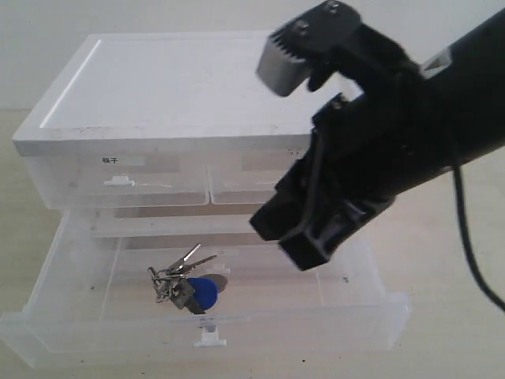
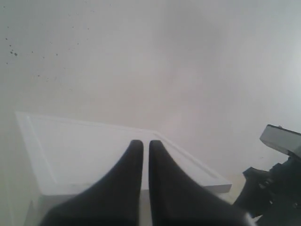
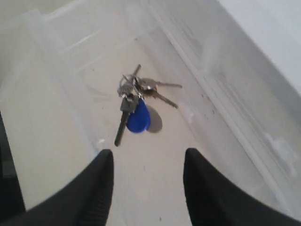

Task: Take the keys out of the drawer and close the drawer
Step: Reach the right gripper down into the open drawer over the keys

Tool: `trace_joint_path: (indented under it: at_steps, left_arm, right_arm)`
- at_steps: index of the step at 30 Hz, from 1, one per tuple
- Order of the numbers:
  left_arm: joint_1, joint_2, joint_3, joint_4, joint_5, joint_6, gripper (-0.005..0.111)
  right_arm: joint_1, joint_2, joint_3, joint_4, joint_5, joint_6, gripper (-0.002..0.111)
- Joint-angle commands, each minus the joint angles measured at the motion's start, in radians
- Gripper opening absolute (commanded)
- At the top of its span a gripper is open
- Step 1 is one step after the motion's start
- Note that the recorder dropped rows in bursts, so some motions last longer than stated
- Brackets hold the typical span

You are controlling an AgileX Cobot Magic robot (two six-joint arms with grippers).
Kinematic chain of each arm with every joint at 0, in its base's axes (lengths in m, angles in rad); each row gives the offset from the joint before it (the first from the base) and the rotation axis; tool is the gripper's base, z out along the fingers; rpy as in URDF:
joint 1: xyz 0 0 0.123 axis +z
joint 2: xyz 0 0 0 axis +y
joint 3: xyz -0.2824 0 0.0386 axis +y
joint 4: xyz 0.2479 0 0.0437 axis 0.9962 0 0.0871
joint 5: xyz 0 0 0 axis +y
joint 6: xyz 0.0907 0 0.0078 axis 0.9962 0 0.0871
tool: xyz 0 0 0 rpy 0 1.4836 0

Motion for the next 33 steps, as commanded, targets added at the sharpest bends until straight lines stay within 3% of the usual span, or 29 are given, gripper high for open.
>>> trace_joint_path:
  at_steps: [1,5,8,10,11,12,33]
  left_arm:
    - [0.003,-0.002,0.011,0.006,-0.025,0.009,0.004]
    - [0.003,-0.002,0.055,0.006,-0.025,0.016,0.004]
    - [0.003,-0.002,0.086,0.006,-0.003,0.016,0.004]
    - [0.003,-0.002,0.103,0.006,0.006,0.016,0.004]
    - [0.003,-0.002,0.112,0.006,0.006,0.016,0.004]
    - [0.003,-0.002,0.115,0.006,0.006,0.016,0.004]
    - [0.003,-0.002,0.122,0.006,-0.010,0.016,0.004]
  right_arm:
    - [0.135,0.071,-0.014,-0.079,-0.197,0.044,0.042]
    - [0.222,0.220,-0.095,-0.387,-0.192,0.278,0.042]
    - [0.256,0.290,-0.149,-0.503,-0.131,0.327,0.043]
    - [0.268,0.323,-0.185,-0.505,-0.115,0.353,0.050]
    - [0.268,0.353,-0.221,-0.502,-0.102,0.419,0.060]
    - [0.268,0.366,-0.236,-0.502,-0.091,0.444,0.061]
    - [0.268,0.601,-0.265,-0.495,-0.147,0.466,0.061]
